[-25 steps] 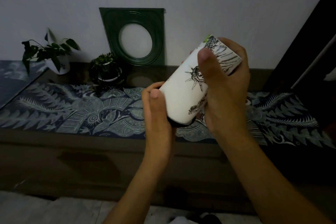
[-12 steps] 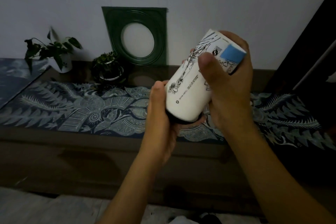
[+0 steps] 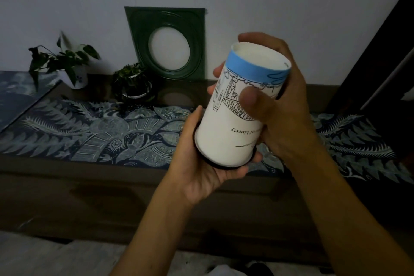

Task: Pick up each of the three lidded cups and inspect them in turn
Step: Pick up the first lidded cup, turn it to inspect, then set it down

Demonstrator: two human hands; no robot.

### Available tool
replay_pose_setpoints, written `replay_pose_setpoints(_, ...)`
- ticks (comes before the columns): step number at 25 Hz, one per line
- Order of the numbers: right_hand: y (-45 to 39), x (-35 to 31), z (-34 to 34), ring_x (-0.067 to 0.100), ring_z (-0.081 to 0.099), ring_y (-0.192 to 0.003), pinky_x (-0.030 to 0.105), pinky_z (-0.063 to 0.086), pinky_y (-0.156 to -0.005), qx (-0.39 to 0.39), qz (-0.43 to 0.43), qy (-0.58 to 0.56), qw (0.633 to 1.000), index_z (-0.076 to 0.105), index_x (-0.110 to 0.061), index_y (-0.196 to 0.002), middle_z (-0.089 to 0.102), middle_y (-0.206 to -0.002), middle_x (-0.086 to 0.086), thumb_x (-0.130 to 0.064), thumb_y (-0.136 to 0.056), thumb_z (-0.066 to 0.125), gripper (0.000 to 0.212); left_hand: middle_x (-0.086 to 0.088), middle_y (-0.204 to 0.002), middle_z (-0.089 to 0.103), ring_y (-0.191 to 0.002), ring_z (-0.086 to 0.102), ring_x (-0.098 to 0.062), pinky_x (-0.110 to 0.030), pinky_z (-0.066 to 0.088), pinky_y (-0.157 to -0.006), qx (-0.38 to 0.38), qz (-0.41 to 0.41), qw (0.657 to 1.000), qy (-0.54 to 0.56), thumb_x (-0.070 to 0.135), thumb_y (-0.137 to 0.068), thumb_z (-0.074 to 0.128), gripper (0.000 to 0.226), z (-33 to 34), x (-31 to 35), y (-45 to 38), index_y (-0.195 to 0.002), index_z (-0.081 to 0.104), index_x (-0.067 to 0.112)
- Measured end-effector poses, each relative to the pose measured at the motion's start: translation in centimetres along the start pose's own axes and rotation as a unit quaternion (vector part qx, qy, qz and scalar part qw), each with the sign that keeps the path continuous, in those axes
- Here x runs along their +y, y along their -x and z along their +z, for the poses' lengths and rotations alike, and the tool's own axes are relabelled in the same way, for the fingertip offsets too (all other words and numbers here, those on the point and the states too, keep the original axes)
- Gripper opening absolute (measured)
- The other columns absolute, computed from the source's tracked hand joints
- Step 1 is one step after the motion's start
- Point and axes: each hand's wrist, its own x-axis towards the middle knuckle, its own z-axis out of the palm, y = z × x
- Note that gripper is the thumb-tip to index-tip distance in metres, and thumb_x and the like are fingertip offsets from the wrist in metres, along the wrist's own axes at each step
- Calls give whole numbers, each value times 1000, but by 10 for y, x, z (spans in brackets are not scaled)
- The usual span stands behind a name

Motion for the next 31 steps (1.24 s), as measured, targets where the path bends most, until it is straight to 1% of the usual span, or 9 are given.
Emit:
replay_pose_setpoints(2,0,0,5,42,63,-110,61,55,-86,24,-3,-1,1000,46,-8,-129,59,-124,26,-56,-63,80,89,-21,-95,75,-71,73,-36,-32,59,-51,4,18,1000,-8,72,-92,31,77,1,1,0,-117,68,10)
replay_pose_setpoints(8,3,6,24,30,69,-104,51,59,-84,174,-1,-50,983,50,-21,-118,64,-114,11,-52,-58,80,74,-4,-105,76,-87,74,-23,-44,59,-71,118,309,940,-86,58,-82,43,48,10,-12,-5,-114,61,26)
replay_pose_setpoints(12,-1,4,18,35,67,-108,58,57,-86,111,-7,-37,993,50,-17,-122,62,-121,20,-53,-59,82,79,-19,-107,74,-81,74,-32,-44,61,-64,77,196,977,-15,59,-91,43,63,6,-5,-2,-128,60,11)
replay_pose_setpoints(16,-5,1,10,40,65,-109,60,55,-86,27,2,-15,1000,48,-11,-126,62,-121,24,-55,-59,82,87,-23,-89,74,-70,71,-35,-34,60,-50,6,25,1000,2,60,-87,44,66,2,7,1,-101,76,4)
replay_pose_setpoints(19,-6,0,12,37,67,-107,59,56,-86,76,-2,-8,997,51,-13,-122,64,-119,21,-54,-60,82,81,-23,-96,75,-75,73,-36,-38,62,-58,17,62,998,-2,62,-90,42,66,6,8,-1,-102,78,8)
replay_pose_setpoints(22,-6,3,18,29,71,-101,52,58,-85,178,9,-52,983,54,-20,-113,67,-112,11,-49,-56,81,69,-20,-122,70,-97,73,-32,-48,62,-72,71,244,965,-71,57,-93,45,60,8,-3,-9,-130,58,12)
replay_pose_setpoints(25,-7,2,21,22,72,-97,41,60,-81,199,16,-52,979,54,-24,-109,68,-106,2,-45,-53,83,66,-21,-124,66,-98,71,-33,-43,60,-66,103,331,930,-121,53,-94,39,55,6,-11,-14,-132,50,15)
replay_pose_setpoints(28,-7,-1,19,25,70,-101,47,60,-82,146,-9,-15,989,51,-21,-115,65,-114,9,-37,-59,86,69,-18,-107,73,-82,73,-31,-37,60,-56,81,250,962,-70,60,-94,40,60,7,-5,-9,-129,57,13)
replay_pose_setpoints(31,-8,-3,11,35,66,-109,57,57,-85,40,-23,-15,999,45,-13,-124,59,-124,21,-49,-61,83,82,-16,-90,75,-69,72,-31,-30,57,-49,21,111,993,-29,61,-96,32,64,0,3,-8,-113,69,12)
